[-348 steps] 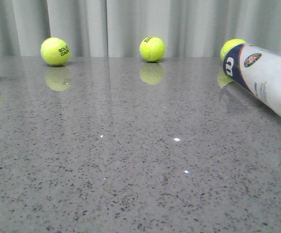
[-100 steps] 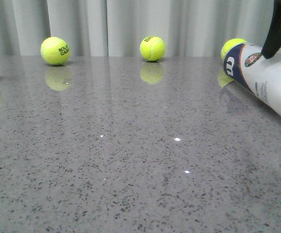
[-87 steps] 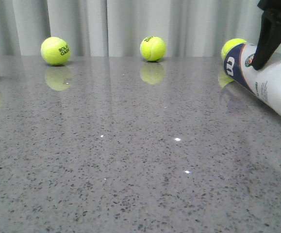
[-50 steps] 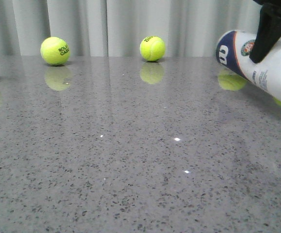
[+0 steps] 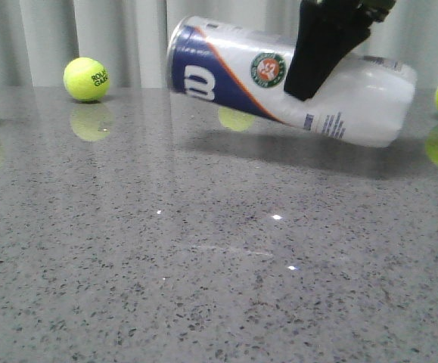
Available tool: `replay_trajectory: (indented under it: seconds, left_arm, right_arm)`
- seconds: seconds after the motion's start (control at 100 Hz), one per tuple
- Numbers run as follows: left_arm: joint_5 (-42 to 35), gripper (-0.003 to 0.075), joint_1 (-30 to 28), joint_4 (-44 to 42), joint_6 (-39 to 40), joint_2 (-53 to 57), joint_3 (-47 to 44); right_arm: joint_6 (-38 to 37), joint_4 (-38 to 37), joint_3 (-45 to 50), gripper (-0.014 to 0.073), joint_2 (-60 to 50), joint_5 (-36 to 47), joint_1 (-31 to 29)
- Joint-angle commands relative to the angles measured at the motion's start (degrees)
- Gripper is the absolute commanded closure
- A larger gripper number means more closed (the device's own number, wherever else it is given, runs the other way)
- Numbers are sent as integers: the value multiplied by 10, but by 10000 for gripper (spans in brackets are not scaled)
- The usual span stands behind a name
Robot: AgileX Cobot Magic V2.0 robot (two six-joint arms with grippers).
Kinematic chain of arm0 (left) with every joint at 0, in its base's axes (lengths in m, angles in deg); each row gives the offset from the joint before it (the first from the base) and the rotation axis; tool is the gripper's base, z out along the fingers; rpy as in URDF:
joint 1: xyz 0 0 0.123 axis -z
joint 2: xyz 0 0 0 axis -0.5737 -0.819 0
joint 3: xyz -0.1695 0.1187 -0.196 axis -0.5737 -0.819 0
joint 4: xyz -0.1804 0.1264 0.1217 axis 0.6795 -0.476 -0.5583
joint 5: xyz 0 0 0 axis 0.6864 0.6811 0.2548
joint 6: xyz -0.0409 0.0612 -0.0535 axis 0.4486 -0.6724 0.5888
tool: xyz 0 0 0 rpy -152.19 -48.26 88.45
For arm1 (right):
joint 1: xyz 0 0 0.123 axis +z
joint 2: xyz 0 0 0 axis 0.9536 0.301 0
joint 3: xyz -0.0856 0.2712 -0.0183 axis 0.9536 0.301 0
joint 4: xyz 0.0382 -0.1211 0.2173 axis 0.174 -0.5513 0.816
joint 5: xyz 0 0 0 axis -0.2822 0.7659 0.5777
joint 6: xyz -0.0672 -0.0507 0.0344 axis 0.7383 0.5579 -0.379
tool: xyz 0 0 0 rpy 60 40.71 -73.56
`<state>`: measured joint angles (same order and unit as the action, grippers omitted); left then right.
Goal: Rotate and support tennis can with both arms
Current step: 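Lift the can with the right gripper and set it down toward the table center, then open the right gripper and raise it away from the can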
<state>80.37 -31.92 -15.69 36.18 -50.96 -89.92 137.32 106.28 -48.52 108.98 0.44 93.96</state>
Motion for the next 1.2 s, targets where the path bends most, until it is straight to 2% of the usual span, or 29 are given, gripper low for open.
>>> replay_trajectory:
  seconds: [0.0, 0.1, 0.41, 0.48, 0.6, 0.67, 0.74, 1.19]
  left_arm:
    - [-45, 739, -1, 5, 1, 21, -25]
    - [-45, 739, -1, 5, 1, 21, -25]
    - [-45, 739, -1, 5, 1, 21, -25]
    - [-45, 739, -1, 5, 1, 21, -25]
    - [-45, 739, -1, 5, 1, 21, -25]
    - [-45, 739, -1, 5, 1, 21, -25]
    - [-45, 739, -1, 5, 1, 21, -25]
    - [-45, 739, -1, 5, 1, 21, -25]
  right_arm:
    - [105, 2, -20, 360, -15, 26, 20]
    - [164, 2, -20, 360, -4, 26, 36]
    - [164, 1, -20, 337, 18, 26, 40]
    - [164, 1, -20, 257, 18, 26, 40]
    - [164, 1, -20, 20, 18, 26, 40]
    - [164, 1, -20, -75, 18, 26, 40]
    - [164, 1, -20, -48, 18, 26, 40]
    - [164, -1, -20, -50, -39, 25, 40]
